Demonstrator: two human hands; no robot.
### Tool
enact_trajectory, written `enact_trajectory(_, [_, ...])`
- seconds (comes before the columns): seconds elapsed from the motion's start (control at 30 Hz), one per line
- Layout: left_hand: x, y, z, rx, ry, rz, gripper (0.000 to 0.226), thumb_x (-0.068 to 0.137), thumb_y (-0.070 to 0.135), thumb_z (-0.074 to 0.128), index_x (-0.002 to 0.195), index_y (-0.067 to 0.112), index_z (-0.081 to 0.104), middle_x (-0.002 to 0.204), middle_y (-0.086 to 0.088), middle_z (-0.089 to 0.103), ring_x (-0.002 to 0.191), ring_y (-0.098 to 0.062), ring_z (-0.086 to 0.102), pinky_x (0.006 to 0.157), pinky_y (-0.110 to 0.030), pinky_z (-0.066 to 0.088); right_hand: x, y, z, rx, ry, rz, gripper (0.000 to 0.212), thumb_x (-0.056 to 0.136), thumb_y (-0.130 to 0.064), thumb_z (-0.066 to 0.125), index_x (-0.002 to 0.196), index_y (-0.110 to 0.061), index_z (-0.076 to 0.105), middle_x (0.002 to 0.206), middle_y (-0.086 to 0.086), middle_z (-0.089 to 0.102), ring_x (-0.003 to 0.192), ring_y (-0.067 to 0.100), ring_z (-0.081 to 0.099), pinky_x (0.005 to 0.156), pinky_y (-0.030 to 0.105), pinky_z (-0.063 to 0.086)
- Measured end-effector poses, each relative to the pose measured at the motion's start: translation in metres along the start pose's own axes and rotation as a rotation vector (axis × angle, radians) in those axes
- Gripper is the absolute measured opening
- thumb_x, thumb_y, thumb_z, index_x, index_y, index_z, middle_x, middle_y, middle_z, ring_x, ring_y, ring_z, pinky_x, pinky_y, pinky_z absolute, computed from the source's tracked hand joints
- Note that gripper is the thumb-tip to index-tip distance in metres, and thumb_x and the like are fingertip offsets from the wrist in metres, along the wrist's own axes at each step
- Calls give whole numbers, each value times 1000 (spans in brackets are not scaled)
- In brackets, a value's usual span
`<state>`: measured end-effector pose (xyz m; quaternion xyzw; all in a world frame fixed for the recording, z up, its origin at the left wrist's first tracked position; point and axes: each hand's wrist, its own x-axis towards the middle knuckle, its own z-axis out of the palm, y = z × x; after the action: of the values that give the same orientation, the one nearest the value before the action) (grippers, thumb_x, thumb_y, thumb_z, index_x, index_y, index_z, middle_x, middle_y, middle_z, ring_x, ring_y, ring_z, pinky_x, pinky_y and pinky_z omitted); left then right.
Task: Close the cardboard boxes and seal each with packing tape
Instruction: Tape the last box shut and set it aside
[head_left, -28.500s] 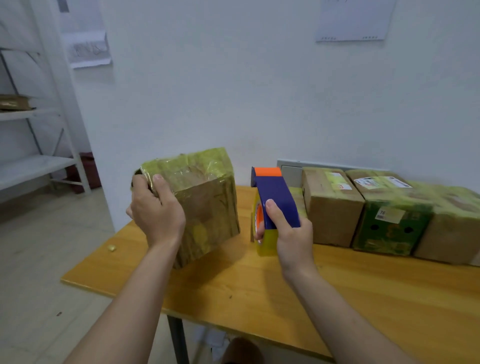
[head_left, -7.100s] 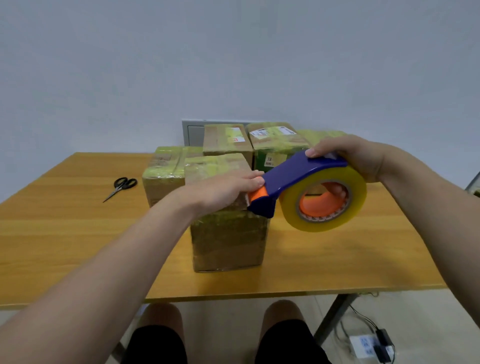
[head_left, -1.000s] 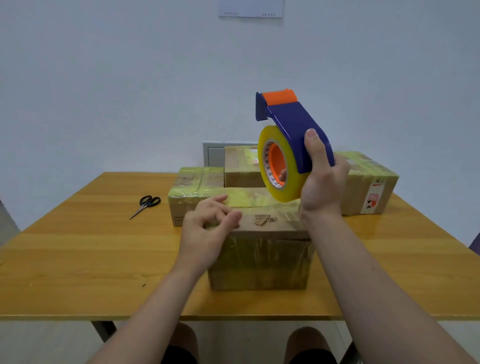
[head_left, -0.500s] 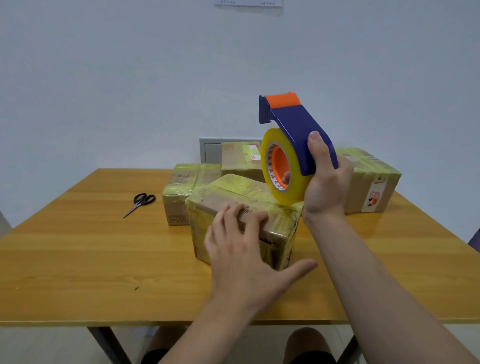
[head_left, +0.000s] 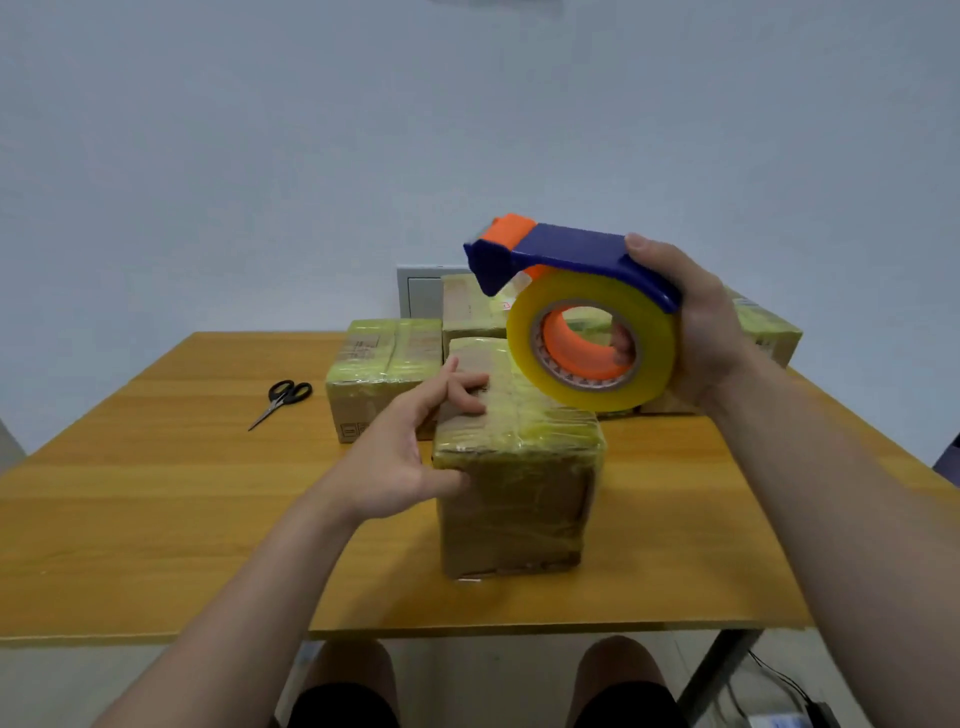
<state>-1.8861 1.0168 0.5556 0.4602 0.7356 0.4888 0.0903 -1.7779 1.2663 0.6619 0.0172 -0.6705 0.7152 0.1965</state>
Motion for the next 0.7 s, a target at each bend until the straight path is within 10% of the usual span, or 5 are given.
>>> enact_trajectory(0.2, [-1,27,-17,-142,66,-34,58,81,26,78,136,29,61,154,11,53,144,-7,48,119,-46,40,1,-29,-10,22,-255,137,41,94,-39,53,63,-20,72,56,-3,66,47,11,59,49,21,49])
enact_trajectory(0.37, [14,80,-16,-701,334,-314,62,85,63,63,113,8,68,107,-11,76,86,-23,73,68,-30,61,3,-34,-14,-6,-421,120,28,88,-41,64,74,-22,79,68,-3,73,57,11,68,56,22,55])
enact_trajectory(0.5, [16,89,-10,-988,224,-314,58,81,51,70,122,10,65,98,-10,73,67,-11,67,56,-19,57,3,-35,-15,-60,-524,158,53,53,-59,90,89,-21,81,84,3,77,70,17,73,63,28,59])
enact_trajectory(0.7, [9,84,-4,-1409,91,-265,73,71,29,90,135,9,61,113,-14,74,72,-12,72,63,-18,61,0,-37,-13,-71,-523,153,59,51,-61,91,92,-20,79,87,4,77,73,19,73,65,31,59])
